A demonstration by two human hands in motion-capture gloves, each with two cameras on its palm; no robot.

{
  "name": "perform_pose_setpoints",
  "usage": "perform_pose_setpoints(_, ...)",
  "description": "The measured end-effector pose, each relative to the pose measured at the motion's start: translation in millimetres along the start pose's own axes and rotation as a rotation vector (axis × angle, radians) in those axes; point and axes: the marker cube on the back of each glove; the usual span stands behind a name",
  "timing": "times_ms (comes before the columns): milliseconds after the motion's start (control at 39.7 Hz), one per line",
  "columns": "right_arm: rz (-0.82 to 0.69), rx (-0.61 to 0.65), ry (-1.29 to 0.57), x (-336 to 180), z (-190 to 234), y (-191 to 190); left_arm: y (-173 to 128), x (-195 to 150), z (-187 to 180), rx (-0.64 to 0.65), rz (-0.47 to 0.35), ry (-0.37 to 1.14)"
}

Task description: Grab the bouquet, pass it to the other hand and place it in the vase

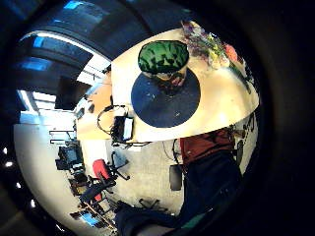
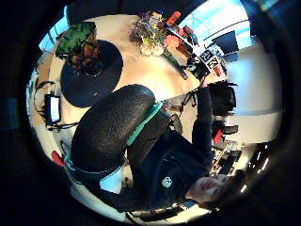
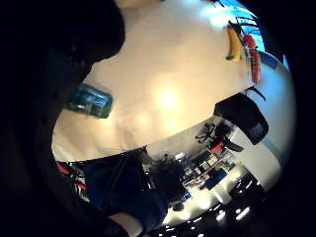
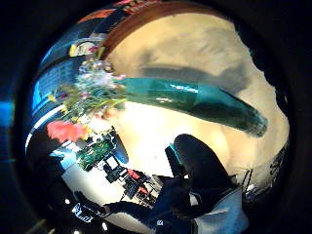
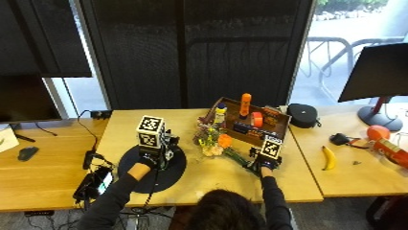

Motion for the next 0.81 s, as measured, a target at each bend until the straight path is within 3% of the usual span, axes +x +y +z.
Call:
perform_pose_setpoints(151,0.059,0.021,0.032,4.2,25.4,-13.4,-1.1,-3.1,1.2,-0.004,-0.009,0.006)
perform_pose_setpoints(378,0.097,-0.046,0.158,-11.7,42.7,-7.8,-1.3,-4.0,5.6,-0.030,-0.008,0.015)
perform_pose_setpoints(807,0.309,0.155,0.065,-13.3,57.9,-7.0,6.8,-2.9,13.8,-0.065,0.004,0.015)
